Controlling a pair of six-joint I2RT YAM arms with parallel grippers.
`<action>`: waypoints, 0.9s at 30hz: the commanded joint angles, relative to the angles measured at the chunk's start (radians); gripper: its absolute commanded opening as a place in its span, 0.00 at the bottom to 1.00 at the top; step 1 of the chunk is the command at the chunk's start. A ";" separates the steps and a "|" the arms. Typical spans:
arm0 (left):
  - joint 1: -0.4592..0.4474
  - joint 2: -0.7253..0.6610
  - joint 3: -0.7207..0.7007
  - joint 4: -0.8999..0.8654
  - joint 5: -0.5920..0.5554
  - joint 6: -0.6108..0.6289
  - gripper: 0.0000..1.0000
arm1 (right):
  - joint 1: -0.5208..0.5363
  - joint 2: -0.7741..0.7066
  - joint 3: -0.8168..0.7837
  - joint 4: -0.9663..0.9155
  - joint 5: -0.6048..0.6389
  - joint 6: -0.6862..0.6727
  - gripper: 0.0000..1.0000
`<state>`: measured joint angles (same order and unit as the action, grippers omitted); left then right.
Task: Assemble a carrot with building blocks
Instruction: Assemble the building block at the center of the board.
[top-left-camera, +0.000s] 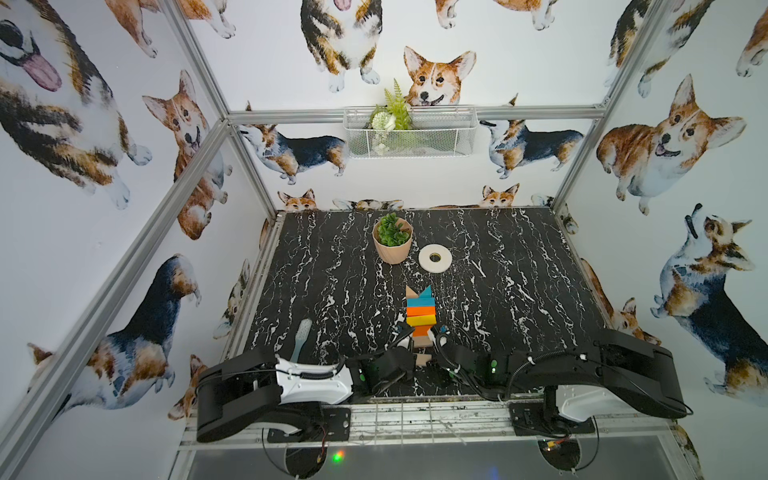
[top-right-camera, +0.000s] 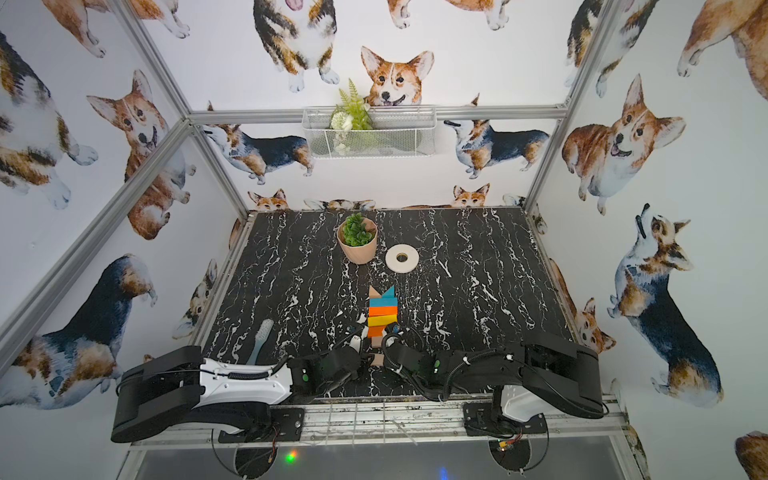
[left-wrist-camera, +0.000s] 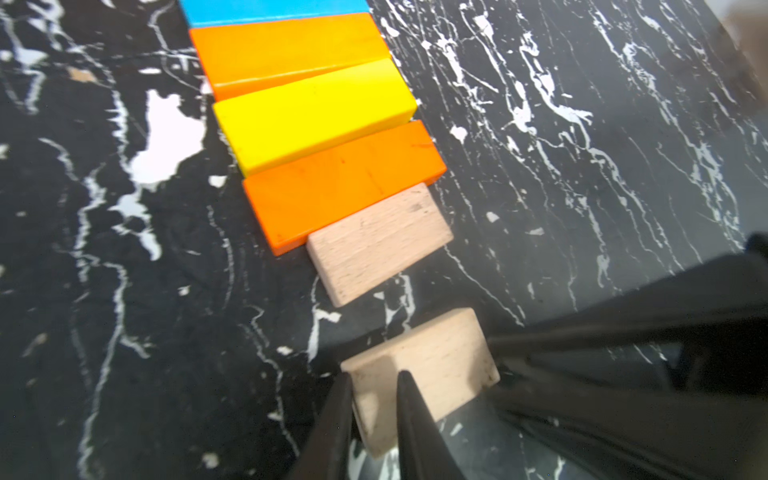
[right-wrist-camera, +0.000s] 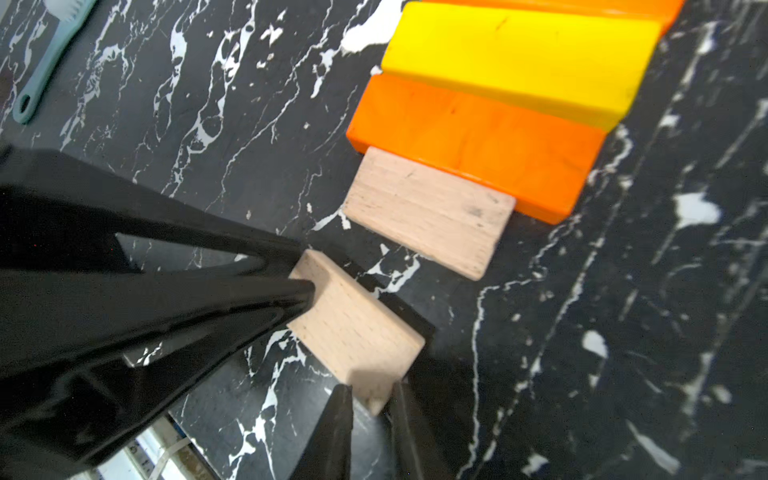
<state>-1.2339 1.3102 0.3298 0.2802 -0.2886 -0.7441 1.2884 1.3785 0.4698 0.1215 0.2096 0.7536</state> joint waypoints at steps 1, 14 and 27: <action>-0.004 0.011 0.011 0.016 0.008 -0.005 0.22 | -0.007 -0.017 -0.009 0.004 0.024 0.007 0.23; -0.007 -0.004 0.014 -0.001 -0.008 -0.003 0.21 | -0.022 -0.004 0.013 -0.030 0.026 -0.008 0.23; -0.038 -0.056 -0.007 -0.044 -0.028 -0.024 0.22 | -0.021 -0.026 -0.008 -0.059 0.008 0.032 0.26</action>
<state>-1.2583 1.2613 0.3286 0.2543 -0.2878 -0.7479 1.2678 1.3449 0.4606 0.0708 0.2302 0.7547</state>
